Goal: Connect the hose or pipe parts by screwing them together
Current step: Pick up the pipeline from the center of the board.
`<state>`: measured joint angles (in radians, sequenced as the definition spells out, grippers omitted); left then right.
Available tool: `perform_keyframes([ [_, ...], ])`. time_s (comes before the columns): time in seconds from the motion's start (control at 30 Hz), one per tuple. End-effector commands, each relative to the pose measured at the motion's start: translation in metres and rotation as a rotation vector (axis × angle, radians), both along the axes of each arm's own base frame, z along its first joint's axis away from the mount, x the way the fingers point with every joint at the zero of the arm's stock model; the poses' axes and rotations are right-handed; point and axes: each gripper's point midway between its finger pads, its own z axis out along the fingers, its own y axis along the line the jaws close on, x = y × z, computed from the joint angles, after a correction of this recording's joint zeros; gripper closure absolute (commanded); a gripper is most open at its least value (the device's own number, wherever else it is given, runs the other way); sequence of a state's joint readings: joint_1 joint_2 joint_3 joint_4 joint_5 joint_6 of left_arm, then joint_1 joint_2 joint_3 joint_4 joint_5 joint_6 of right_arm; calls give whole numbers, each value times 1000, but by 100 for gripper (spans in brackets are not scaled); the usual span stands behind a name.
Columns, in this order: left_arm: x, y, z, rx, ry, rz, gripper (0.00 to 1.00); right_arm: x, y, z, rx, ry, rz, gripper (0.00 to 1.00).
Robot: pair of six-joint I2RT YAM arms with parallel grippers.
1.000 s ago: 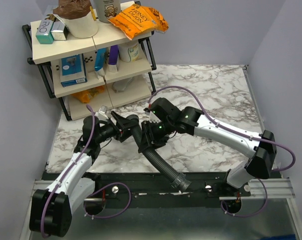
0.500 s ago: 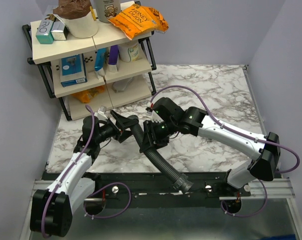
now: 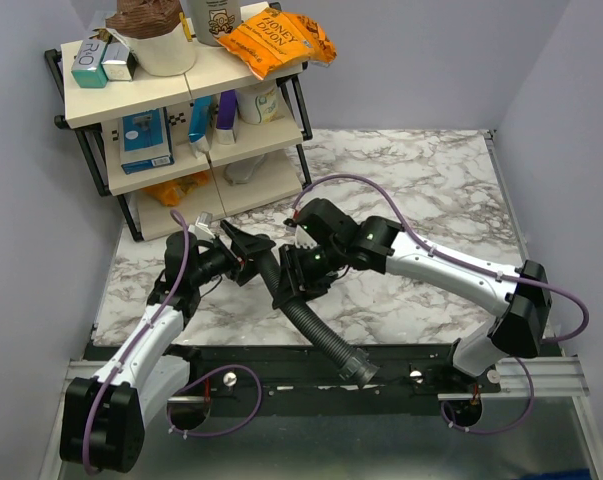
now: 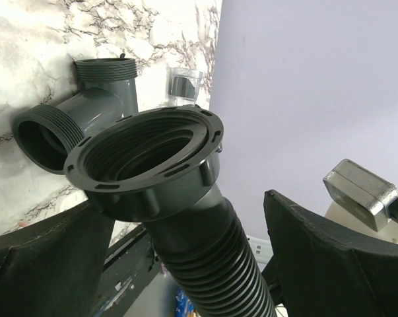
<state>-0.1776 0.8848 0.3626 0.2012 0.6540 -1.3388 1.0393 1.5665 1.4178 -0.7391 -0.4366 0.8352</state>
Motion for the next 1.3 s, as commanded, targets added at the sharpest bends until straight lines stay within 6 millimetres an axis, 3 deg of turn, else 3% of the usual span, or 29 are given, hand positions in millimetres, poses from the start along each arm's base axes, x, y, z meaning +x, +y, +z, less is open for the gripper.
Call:
perform_keyframes([
  [0.0, 9, 2, 13, -21, -19, 36, 1, -4, 15, 8, 54, 10, 31, 99],
  [0.53, 12, 13, -8, 69, 9, 85, 1, -5, 14, 8, 56, -3, 16, 99],
  [1.27, 22, 17, 1, 56, -21, 130, 1, -14, 19, 1, 69, 12, 24, 99],
])
